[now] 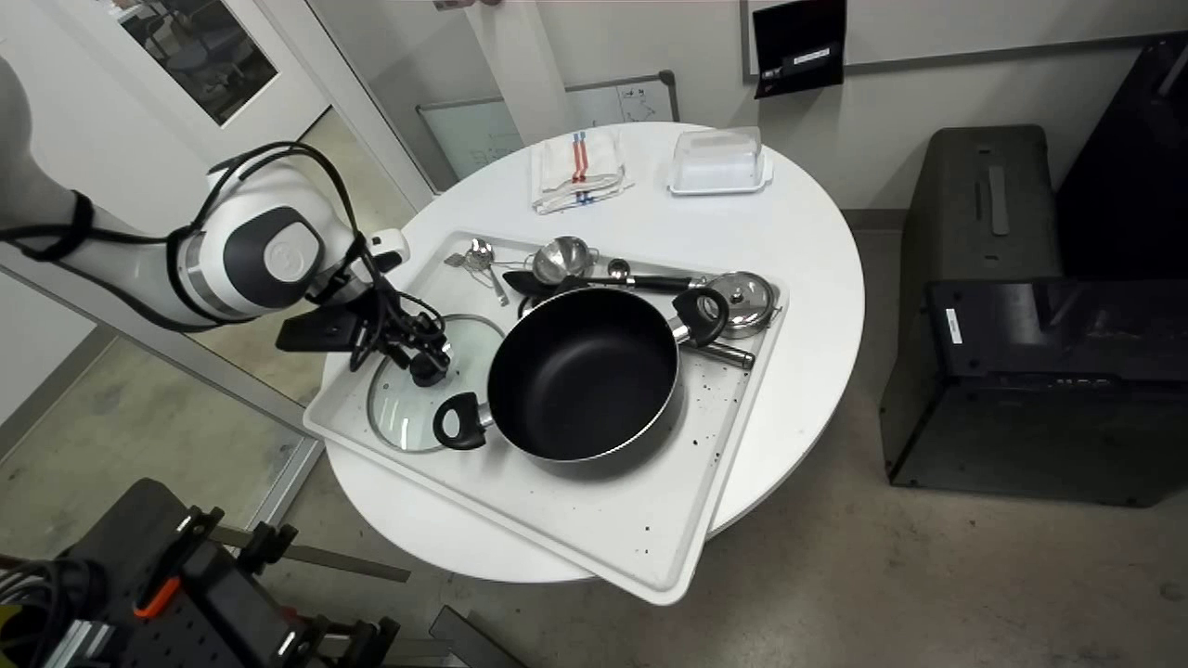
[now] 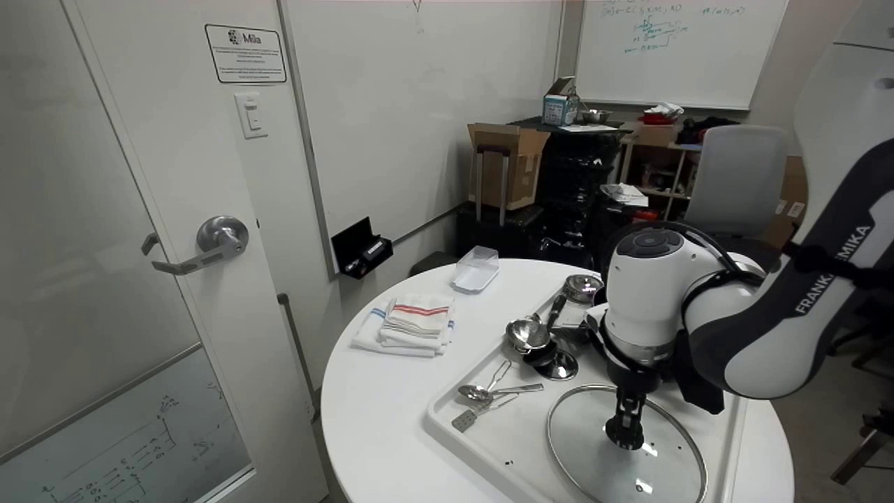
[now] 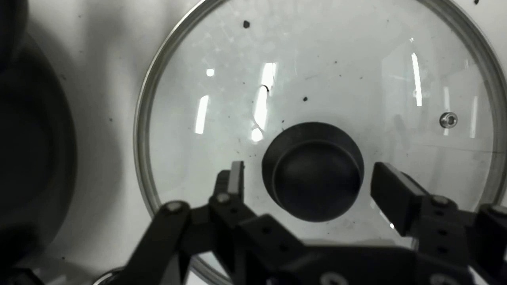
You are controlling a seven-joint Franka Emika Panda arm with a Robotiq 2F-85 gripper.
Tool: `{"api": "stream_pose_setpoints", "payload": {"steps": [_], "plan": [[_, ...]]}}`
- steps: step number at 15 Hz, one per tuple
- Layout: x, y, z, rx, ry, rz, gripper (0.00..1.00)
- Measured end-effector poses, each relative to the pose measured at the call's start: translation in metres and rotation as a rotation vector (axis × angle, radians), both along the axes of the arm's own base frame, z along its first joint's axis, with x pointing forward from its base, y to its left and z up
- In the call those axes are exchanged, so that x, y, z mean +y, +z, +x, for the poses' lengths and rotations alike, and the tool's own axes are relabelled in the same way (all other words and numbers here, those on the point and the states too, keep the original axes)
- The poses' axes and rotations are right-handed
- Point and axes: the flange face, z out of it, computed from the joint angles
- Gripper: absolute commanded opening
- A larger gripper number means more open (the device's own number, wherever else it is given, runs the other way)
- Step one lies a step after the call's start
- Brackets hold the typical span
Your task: Put the lid on the black pot
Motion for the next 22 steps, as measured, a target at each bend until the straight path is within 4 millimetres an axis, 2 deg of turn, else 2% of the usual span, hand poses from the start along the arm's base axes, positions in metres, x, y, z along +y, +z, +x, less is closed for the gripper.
{"api": "stream_pose_setpoints", "payload": {"steps": [3,4,10,14,17,22], "plan": [[0.001,-0.003,0.000,0.003,-0.001,0.001,0.28],[0.001,-0.003,0.001,0.001,-0.002,0.002,0.26],[0.003,-0.001,0.002,-0.001,-0.002,0.007,0.26],[0.011,0.004,0.001,-0.004,0.008,0.020,0.26],[0.019,0.020,0.001,-0.019,0.017,0.036,0.26],[0.026,0.060,0.002,-0.059,0.025,0.064,0.26]]}}
